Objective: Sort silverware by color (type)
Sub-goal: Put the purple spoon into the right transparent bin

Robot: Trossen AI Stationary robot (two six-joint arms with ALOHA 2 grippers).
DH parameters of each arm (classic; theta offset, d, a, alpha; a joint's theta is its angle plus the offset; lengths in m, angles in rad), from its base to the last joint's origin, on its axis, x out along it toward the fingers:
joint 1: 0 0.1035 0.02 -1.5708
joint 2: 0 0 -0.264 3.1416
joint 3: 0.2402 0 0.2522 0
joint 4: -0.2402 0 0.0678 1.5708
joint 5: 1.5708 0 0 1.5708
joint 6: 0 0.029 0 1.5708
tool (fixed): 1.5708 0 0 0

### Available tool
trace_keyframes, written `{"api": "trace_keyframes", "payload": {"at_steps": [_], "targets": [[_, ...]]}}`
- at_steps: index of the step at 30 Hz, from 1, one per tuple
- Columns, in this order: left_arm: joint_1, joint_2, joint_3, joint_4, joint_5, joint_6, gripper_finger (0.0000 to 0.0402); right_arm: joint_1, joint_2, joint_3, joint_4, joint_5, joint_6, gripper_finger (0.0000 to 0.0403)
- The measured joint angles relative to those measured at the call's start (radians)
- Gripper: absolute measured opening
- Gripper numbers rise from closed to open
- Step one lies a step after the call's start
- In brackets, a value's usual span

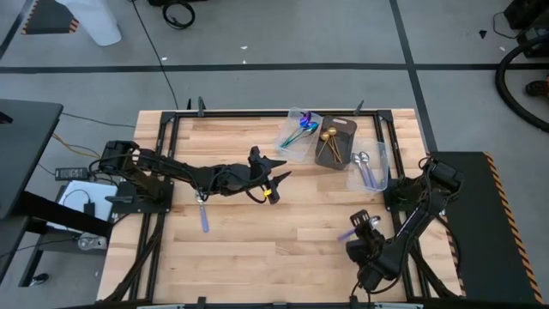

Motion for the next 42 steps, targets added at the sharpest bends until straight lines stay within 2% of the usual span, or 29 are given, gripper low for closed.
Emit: {"api": "trace_keyframes", "payload": {"at_steps": [6,9,12,20,24,29,33,39,42], "targets": [[0.02,0.0,0.0,0.002,0.219,-0.112,0.018,-0.008,-0.001,0.0,-0.173,0.215,-0.055,0.0052],[0.023,0.0,0.0,0.002,0.231,-0.169,0.018,-0.01,-0.001,0.0,-0.232,0.349,-0.147,0.0064],[0.022,0.0,0.0,0.013,0.232,-0.199,0.018,-0.021,-0.002,0.0,-0.225,0.435,-0.288,0.0068],[0.0,0.023,0.049,0.018,0.241,-0.222,0.018,-0.081,-0.001,0.0,-0.228,0.505,-0.451,0.006],[-0.014,0.095,0.116,0.017,0.247,-0.211,0.018,-0.098,-0.001,0.0,-0.228,0.592,-0.52,0.0061],[-0.007,0.195,0.21,0.012,0.33,-0.226,0.018,-0.118,-0.001,0.0,-0.228,0.7,-0.582,0.0061],[-0.006,0.269,0.287,0.003,0.36,-0.255,0.018,-0.141,0.0,-0.001,-0.228,0.703,-0.618,0.0061],[-0.006,0.348,0.397,-0.151,0.382,-0.256,0.018,-0.164,0.0,-0.001,-0.229,0.715,-0.663,0.0061],[-0.002,0.376,0.421,-0.165,0.384,-0.269,0.018,-0.17,0.0,-0.001,-0.228,0.739,-0.691,0.0061]]}}
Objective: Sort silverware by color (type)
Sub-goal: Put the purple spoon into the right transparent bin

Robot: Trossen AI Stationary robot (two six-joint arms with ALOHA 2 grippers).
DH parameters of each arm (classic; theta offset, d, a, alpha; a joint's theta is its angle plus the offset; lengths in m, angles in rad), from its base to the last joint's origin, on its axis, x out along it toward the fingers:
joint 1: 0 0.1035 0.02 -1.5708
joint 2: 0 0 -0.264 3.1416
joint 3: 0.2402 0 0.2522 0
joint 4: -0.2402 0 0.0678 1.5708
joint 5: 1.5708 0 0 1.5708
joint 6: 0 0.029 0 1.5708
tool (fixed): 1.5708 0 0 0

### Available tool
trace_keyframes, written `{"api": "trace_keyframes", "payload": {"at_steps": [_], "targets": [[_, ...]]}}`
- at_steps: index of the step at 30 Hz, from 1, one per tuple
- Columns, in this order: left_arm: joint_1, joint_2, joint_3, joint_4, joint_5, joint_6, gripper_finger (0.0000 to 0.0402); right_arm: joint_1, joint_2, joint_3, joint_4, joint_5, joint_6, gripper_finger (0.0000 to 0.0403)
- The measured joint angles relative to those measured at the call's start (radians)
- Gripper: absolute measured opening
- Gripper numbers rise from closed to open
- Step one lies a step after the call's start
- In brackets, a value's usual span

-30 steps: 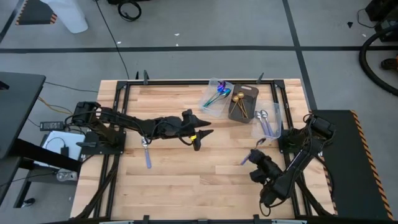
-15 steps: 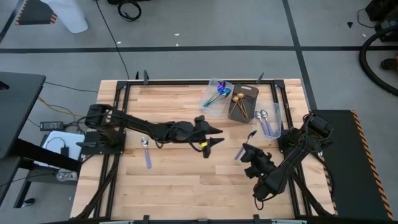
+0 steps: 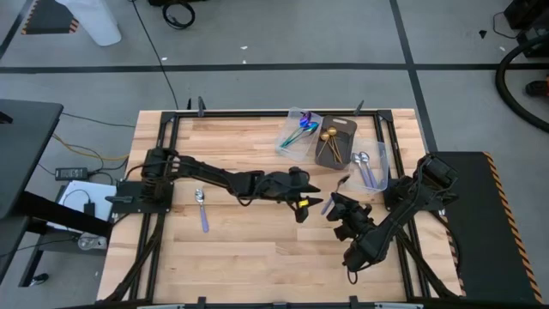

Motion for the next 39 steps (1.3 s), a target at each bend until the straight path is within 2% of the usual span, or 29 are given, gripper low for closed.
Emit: {"api": "trace_keyframes", "payload": {"at_steps": [5,10,20,28,32,39], "targets": [[0.013,0.007,0.003,-0.003,0.056,-0.035,0.018,-0.021,0.0,0.0,-0.001,0.009,-0.017,0.0061],[0.013,0.033,0.002,0.038,0.057,-0.047,0.018,-0.056,0.0,0.0,0.0,0.01,-0.059,0.0061],[0.025,0.066,0.001,0.094,0.037,-0.064,0.018,-0.095,0.0,0.0,0.0,0.076,-0.118,0.0061],[0.031,0.077,0.002,0.113,0.037,-0.056,0.0176,-0.12,0.0,0.0,0.0,0.198,-0.133,0.0061],[0.031,0.077,0.002,0.114,0.038,-0.031,0.0141,-0.124,0.0,0.0,0.0,0.207,-0.153,0.0061],[0.036,0.077,0.001,0.106,0.042,-0.01,0.0035,-0.125,0.0,0.0,-0.001,0.189,-0.128,0.0063]]}}
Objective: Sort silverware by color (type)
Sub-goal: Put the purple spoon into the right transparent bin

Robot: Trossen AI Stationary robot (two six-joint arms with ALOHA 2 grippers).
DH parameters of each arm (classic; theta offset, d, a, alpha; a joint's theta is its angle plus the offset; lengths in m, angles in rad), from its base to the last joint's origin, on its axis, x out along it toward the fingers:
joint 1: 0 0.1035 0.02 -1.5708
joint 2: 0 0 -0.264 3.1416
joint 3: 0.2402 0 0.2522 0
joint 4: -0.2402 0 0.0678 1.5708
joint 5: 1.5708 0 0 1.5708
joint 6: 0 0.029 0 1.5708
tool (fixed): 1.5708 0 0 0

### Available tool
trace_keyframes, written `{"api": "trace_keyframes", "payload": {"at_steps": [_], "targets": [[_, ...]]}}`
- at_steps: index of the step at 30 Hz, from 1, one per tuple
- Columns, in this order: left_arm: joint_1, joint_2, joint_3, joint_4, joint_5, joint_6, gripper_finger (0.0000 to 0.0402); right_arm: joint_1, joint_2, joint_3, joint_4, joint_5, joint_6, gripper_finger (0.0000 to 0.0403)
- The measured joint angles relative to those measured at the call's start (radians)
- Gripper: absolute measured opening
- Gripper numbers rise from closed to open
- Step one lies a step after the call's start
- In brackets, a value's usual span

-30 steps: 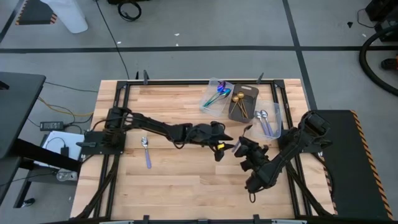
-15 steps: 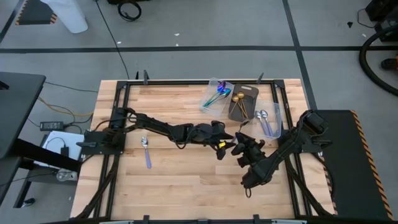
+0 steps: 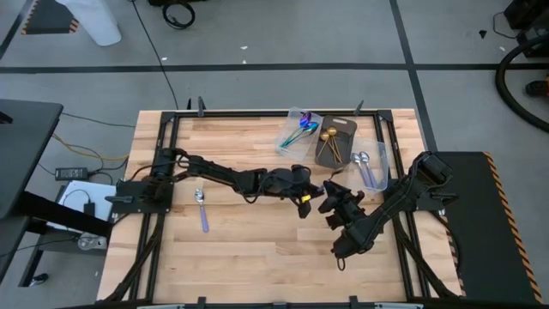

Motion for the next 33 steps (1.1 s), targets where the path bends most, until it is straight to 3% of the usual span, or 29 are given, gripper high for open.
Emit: {"api": "trace_keyframes", "payload": {"at_steps": [7,15,22,33], "targets": [[0.0,0.0,0.0,0.012,-0.003,0.004,0.0034,0.006,0.0,0.0,0.02,0.006,0.12,0.0093],[0.001,0.0,0.0,0.029,-0.001,0.013,0.0034,0.044,0.0,0.0,0.045,0.007,0.128,0.0154],[0.001,0.0,0.0,0.029,-0.001,0.033,0.0034,0.078,0.0,0.0,0.039,-0.021,0.248,0.0207],[0.028,0.0,0.0,0.046,-0.005,0.036,0.0034,0.144,0.0,0.0,0.002,-0.079,0.86,0.0206]]}}
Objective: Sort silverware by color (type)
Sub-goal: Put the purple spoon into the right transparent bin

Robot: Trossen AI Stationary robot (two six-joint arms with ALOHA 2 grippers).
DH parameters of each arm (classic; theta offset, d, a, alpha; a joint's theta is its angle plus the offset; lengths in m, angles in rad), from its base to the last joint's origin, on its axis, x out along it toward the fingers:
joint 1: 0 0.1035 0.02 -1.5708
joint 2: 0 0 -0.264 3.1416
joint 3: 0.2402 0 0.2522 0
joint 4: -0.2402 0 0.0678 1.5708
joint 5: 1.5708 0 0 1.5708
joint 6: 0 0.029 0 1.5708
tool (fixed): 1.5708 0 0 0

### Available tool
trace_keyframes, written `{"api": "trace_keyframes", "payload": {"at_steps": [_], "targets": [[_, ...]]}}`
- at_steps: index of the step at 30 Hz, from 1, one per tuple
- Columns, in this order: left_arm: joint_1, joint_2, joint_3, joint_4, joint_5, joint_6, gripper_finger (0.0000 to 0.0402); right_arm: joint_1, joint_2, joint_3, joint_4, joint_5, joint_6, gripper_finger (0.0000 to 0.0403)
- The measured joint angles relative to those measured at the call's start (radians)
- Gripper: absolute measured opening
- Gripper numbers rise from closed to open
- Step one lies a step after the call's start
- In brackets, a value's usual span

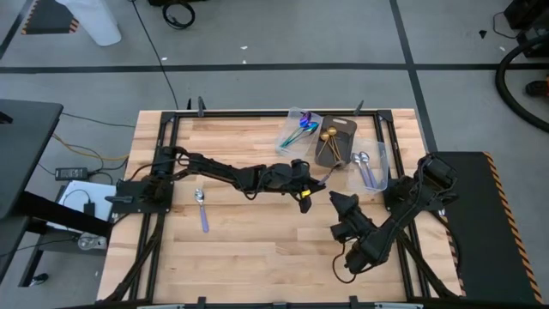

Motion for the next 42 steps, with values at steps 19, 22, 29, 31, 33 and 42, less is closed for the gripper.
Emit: {"api": "trace_keyframes", "payload": {"at_steps": [19,22,29,31,33,42], "targets": [[-0.017,-0.001,0.0,0.049,0.0,0.068,0.0038,0.042,-0.201,0.0,-0.002,0.127,0.887,0.017],[-0.022,-0.001,0.0,0.066,0.0,0.078,0.0039,0.053,-0.219,0.0,-0.002,0.138,0.964,0.0172],[-0.037,-0.002,0.001,0.141,-0.002,0.139,0.0039,0.065,-0.221,0.0,0.003,0.137,1.044,0.0172],[-0.043,-0.002,0.001,0.167,-0.002,0.166,0.004,0.065,-0.221,0.0,0.002,0.139,1.045,0.0172],[-0.051,-0.002,0.001,0.197,-0.002,0.198,0.004,0.065,-0.221,0.0,0.003,0.146,1.045,0.0172],[-0.077,-0.002,0.001,0.288,0.001,0.289,0.004,0.056,-0.221,0.0,0.003,0.222,1.043,0.0166]]}}
